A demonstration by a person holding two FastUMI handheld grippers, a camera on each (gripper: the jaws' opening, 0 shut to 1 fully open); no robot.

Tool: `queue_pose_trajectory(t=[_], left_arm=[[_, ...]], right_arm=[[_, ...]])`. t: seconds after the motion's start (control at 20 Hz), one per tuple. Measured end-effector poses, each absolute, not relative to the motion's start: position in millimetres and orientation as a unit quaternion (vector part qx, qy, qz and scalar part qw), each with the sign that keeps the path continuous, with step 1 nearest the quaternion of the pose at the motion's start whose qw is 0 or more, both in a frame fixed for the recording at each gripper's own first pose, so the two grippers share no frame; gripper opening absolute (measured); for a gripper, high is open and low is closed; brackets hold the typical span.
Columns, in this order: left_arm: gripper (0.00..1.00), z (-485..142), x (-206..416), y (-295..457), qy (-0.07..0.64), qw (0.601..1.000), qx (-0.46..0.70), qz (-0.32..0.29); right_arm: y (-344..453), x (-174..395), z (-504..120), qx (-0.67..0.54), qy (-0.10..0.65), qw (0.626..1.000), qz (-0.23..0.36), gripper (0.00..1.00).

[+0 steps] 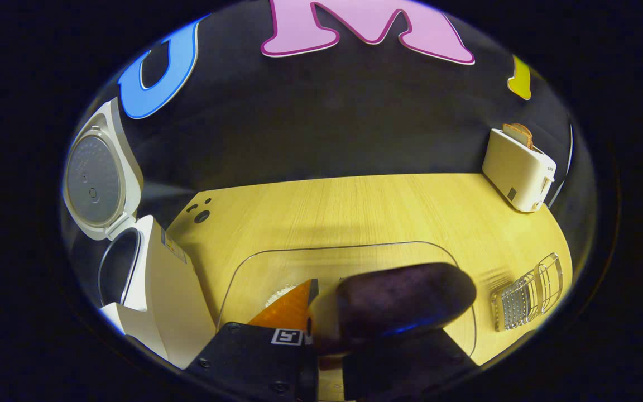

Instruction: Close the left gripper, press the button to open the rice cooker; take a wooden spoon from the chopstick holder with the right hand, scoop a spoonful of rice and pour it into the rice cooker, then put the wooden spoon back into the chopstick holder.

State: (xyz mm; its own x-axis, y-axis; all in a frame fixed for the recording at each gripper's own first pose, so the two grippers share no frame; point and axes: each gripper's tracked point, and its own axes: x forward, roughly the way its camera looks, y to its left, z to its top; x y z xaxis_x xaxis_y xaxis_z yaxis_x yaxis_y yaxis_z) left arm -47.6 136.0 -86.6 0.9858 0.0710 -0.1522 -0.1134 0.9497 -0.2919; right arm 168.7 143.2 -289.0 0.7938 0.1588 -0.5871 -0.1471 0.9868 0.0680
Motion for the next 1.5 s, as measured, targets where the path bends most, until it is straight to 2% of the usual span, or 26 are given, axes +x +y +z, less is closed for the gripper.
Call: queue_pose_trajectory(t=[0.05,0.1,0.15,0.6,0.9,1.2,1.25,1.3,1.5], left_arm=[[0.96,-87,-51,139,0.071,0.984,-0.153,0.051],[0.91,-89,-52,141,0.072,0.984,-0.155,0.054],[0.96,-91,-54,145,0.074,0.983,-0.156,0.058],[0.96,-91,-66,160,0.072,0.981,-0.162,0.078],[0.96,-88,-67,161,0.07,0.982,-0.157,0.076],[0.96,-89,-68,159,0.072,0.984,-0.142,0.074],[0.92,-89,-68,158,0.074,0.985,-0.141,0.073],[0.95,-90,-69,157,0.075,0.985,-0.14,0.073],[0.96,-88,-69,153,0.075,0.985,-0.136,0.07]], right_arm=[[146,168,-290,0.015,0.314,0.946,0.082,0.1],[150,166,-289,0.022,0.319,0.944,0.085,0.1],[154,164,-291,0.033,0.325,0.941,0.087,0.1],[161,155,-288,0.153,0.367,0.915,0.07,0.1],[152,155,-269,0.213,0.364,0.904,0.065,0.1],[119,152,-267,0.269,0.368,0.89,0.029,0.1],[114,153,-265,0.284,0.367,0.886,0.023,0.1],[110,153,-262,0.299,0.365,0.881,0.018,0.1],[102,156,-240,0.346,0.352,0.87,0.01,0.1]])
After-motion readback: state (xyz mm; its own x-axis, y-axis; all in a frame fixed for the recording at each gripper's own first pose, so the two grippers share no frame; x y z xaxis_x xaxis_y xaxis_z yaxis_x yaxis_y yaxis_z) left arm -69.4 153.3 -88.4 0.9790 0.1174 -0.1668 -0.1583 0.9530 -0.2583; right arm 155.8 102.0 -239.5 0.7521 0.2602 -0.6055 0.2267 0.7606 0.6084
